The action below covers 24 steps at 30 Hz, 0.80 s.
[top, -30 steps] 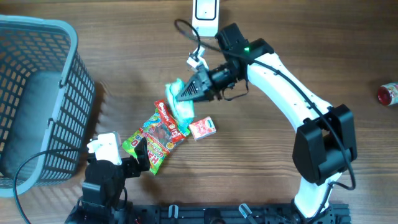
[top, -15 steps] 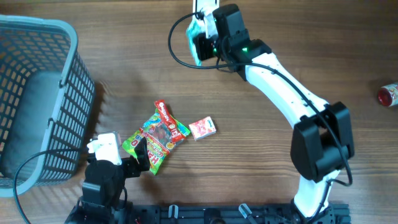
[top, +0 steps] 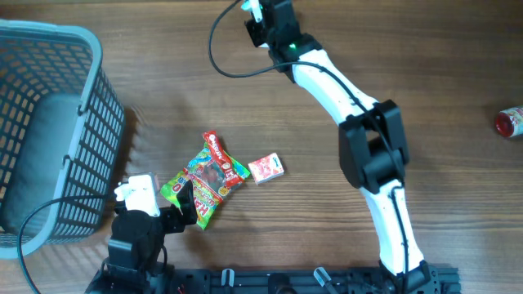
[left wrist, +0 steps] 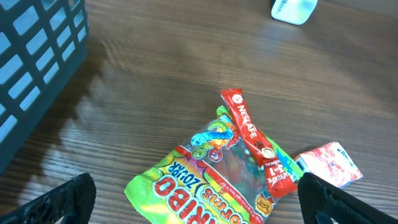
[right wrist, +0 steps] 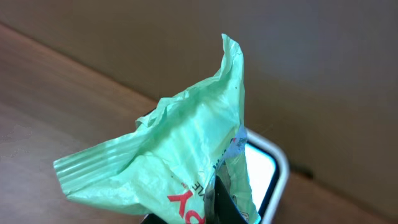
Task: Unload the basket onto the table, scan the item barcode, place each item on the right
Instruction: 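Hold the wipes pack in front of the white scanner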
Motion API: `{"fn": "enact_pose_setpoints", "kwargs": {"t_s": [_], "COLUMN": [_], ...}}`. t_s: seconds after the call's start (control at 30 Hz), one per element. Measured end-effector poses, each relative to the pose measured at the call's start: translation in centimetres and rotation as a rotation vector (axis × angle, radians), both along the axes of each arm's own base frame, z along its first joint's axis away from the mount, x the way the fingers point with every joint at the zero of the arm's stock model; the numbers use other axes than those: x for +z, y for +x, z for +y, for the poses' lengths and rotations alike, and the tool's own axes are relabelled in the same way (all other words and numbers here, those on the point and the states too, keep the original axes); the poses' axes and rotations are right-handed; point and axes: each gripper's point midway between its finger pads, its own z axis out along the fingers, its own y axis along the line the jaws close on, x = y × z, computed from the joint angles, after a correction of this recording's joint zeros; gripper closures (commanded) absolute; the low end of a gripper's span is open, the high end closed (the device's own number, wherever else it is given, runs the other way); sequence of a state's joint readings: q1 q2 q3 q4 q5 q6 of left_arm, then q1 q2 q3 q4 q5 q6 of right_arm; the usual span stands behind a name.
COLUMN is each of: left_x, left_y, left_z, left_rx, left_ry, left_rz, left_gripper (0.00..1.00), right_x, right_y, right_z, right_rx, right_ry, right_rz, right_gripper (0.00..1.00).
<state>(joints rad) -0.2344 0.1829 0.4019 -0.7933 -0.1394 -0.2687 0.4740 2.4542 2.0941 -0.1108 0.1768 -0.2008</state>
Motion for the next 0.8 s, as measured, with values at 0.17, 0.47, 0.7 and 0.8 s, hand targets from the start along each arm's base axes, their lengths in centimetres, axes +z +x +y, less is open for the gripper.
{"fn": "enact_pose_setpoints", "kwargs": {"t_s": [0.17, 0.47, 0.7, 0.8], "left_x": [0.0, 0.0, 0.0, 0.0], "left_y": [0.0, 0.0, 0.0, 0.0], "left_z": [0.0, 0.0, 0.0, 0.0], "left_rx": [0.0, 0.0, 0.0, 0.0], "left_ry": [0.0, 0.0, 0.0, 0.0], "left_rz": [0.0, 0.0, 0.0, 0.0], "left_gripper": [0.0, 0.0, 0.0, 0.0], "right_x": [0.6, -2.1, -3.3, -2.1], "right_y": [1.2, 0.8, -2.4, -6.0], "right_z": [-1.0, -1.9, -6.0, -10.0], "right_rx": [-0.014, -0.024, -0.152, -0.272], "right_ry": [-0.054, -0.095, -0.26, -0.333], "right_rz": [-0.043, 0.035, 0.216, 0.35], "right_gripper": [0.96, 0.96, 0.96, 0.96]}}
